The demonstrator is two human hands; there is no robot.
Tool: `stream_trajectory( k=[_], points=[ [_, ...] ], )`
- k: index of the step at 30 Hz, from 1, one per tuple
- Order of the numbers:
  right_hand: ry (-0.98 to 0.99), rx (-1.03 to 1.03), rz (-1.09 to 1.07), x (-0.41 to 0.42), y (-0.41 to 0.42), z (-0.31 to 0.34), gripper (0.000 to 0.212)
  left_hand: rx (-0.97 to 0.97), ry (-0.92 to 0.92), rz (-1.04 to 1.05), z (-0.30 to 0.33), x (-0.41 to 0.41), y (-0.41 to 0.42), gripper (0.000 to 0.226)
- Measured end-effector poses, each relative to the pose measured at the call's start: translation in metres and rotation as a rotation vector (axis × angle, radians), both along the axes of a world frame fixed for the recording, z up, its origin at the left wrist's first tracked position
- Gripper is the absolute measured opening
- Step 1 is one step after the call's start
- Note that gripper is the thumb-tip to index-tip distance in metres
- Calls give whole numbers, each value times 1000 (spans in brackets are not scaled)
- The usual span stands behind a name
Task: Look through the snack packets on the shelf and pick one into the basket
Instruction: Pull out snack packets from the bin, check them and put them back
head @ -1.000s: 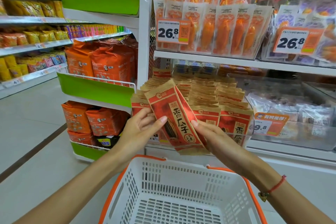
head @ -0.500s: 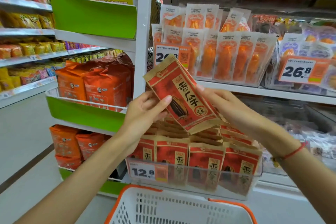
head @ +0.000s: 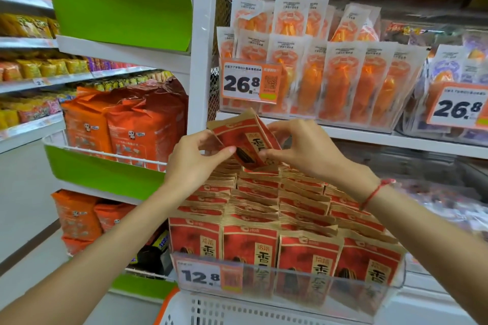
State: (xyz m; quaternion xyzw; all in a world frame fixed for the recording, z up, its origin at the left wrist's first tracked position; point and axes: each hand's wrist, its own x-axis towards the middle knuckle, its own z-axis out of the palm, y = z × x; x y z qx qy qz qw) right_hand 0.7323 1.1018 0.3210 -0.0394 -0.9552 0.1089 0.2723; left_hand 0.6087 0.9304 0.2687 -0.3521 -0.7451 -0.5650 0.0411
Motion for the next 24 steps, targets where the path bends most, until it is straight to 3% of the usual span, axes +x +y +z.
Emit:
stream_trajectory(
  k=[7,10,13,17,21,24],
  points=[
    [-104,-145,-19,-15,6,-10,29,-134,112,5,3,-7,-1,1],
    [-44,-271,7,-9,9,-6,31,-266,226,38,11,-5,7,17],
    [108,-264,-12,-1,14,-6,20,-441,349,77,16,-1,19,30],
    [20,-188,-82,0,24,-18,11,-620,401,66,7,3,32,39],
    [-132,-62,-126,0,25,-32,12,-479,394,51,1,5,27,34],
    [-79,76,-144,1,23,-31,14,-428,478,61,4,7,23,30]
  ],
)
